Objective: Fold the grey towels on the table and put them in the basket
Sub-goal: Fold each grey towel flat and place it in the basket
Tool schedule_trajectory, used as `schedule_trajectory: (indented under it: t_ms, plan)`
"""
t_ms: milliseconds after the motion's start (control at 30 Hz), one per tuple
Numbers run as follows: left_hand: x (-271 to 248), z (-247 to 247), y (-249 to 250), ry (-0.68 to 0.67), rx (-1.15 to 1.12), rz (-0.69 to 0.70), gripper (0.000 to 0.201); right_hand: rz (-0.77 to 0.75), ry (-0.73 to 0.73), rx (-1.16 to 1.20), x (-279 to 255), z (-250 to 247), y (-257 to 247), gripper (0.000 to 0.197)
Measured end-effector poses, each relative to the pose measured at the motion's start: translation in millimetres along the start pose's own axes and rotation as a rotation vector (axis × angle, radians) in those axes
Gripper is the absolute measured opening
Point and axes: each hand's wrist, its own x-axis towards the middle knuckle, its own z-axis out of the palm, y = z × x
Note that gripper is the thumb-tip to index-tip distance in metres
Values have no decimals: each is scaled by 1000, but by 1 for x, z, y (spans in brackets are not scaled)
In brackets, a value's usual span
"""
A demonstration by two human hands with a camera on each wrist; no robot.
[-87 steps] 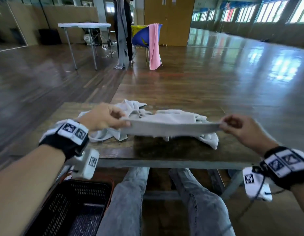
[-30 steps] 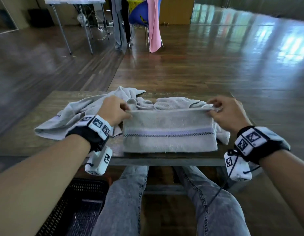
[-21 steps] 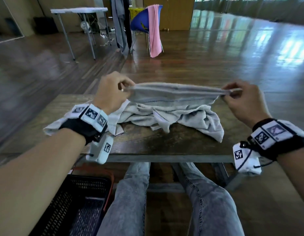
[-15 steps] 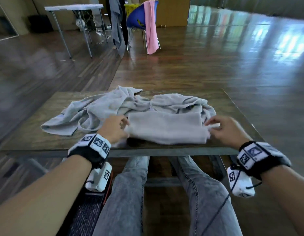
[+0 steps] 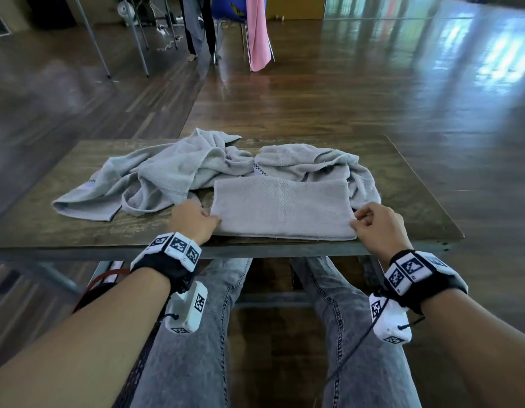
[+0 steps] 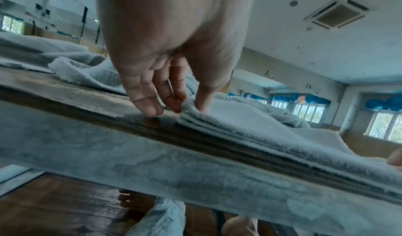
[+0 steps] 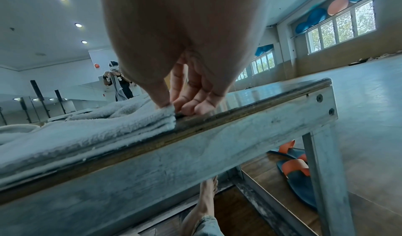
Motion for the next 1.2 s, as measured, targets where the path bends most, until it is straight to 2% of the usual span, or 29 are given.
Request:
schedule_trajectory:
  t_ms: [133,300,333,400,467,533,600,700,767,867,933,1000,1100,1200]
  plan:
    - [-3,-7,-2,107,-109,-5,38,-45,61,54,-5,-11,-6,6]
    - [-12,-5,1,92,-148,-28,18,-43,-1,-73,-15,-7,-6,7]
    - [-14,-3,3,101,-154,4,20,-75,19,-118,-18,-4,-7,9]
    - [-17,2,11,96,-130,166,26,-213,29,-152,-22,4,-14,17]
    - [-21,10,20,17,-69,382,27,-382,-69,-174,-26,14,-25,25]
    - [-25,18,24,-84,45,505,30,-457,-190,-235,-29,25,-33,27]
    - [-27,26,22,-62,153,515,33,-423,-224,-271,-33,34,-37,24]
    - [-25,32,22,57,227,537,35,-407,-131,-349,-34,44,-40,20]
    - [-21,36,29,95,198,602,27,-451,-54,-387,-31,50,-50,19]
    - [-11,46,49,113,204,686,25,-515,25,-268,-21,66,-78,14]
    - [-5,57,60,31,182,685,38,-533,4,-182,-11,80,-93,18]
    - [-1,70,61,-70,173,642,53,-518,-88,-175,-2,94,-97,35]
    - [3,87,52,-107,215,595,56,-458,-250,-288,2,109,-84,55]
    - [6,92,49,-133,206,573,57,-438,-271,-331,3,115,-75,58]
